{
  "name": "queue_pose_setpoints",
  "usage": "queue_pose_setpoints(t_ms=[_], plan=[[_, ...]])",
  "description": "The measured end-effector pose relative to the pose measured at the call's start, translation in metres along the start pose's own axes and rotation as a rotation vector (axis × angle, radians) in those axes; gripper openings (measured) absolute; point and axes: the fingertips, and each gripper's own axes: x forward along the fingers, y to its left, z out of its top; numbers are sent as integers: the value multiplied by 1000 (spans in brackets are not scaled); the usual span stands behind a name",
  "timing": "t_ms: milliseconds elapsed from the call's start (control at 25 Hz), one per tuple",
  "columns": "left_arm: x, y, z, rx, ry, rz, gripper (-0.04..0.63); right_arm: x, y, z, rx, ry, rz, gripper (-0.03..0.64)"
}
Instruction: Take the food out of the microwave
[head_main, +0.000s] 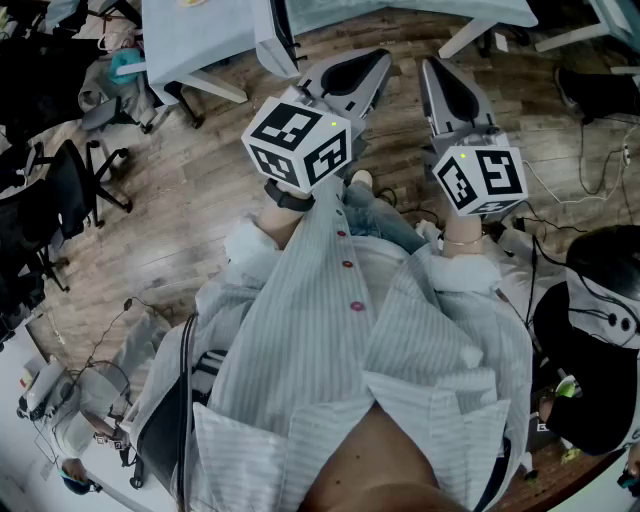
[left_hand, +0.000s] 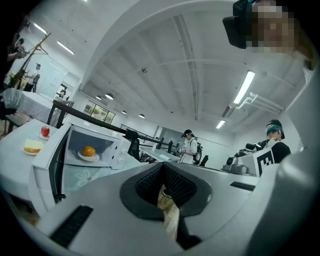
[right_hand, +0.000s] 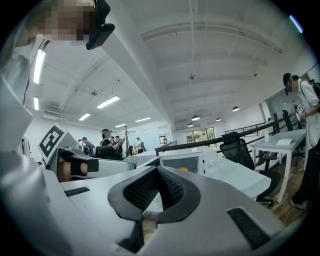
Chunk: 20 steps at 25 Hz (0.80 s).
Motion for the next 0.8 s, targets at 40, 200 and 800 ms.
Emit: queue_pose_setpoints(t_ms=[40, 200, 800], plan=[[-1, -2, -1, 3, -2, -1, 8, -2, 1, 0, -4, -4, 4, 32], [-3, -7, -5, 7, -4, 1, 9, -6, 6, -2, -16, -7, 18, 32], [1, -16, -19, 12, -7, 48, 8, -15, -5, -16, 19, -2, 43, 32]])
